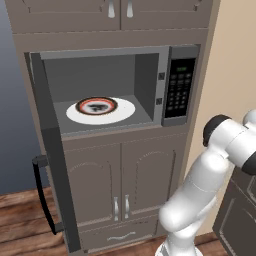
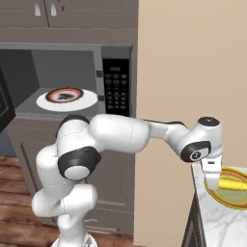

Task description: Pick the corn from the counter and place it in the microwave. Then turn on the microwave.

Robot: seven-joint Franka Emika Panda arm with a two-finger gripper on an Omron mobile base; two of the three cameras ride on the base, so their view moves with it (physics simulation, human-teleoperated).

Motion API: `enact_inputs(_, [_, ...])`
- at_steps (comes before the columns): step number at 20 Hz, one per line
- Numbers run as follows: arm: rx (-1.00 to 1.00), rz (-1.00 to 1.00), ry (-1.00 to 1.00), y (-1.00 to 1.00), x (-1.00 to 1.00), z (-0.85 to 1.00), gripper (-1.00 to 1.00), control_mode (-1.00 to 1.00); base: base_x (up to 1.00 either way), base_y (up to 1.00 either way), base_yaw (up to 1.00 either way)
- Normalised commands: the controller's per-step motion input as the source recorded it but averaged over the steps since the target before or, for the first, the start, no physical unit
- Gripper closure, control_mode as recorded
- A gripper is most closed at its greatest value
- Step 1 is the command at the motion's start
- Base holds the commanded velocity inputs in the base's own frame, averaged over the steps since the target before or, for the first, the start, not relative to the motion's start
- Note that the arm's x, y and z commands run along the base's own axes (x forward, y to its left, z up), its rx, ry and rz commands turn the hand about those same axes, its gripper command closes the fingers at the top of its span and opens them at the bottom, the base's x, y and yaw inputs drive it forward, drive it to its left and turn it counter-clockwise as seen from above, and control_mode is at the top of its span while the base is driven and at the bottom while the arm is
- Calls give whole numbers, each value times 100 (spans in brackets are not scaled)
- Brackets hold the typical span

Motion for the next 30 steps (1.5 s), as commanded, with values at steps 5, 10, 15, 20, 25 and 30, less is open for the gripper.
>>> enact_inputs(5, [3, 0, 0, -19, 9, -10, -100, -100, 0, 0, 0])
enact_inputs(10, [3, 0, 0, -20, 11, -3, -100, -100, 0, 0, 0])
enact_inputs(15, [3, 0, 0, -4, 24, -16, -100, -100, 0, 0, 0])
enact_inputs(20, [4, 0, 1, -2, 31, -24, -100, -100, 0, 0, 0])
enact_inputs(25, [5, -1, 3, -11, 27, -22, -100, -100, 0, 0, 0])
enact_inputs(30, [5, -4, 3, -21, 23, -19, -100, -100, 0, 0, 0])
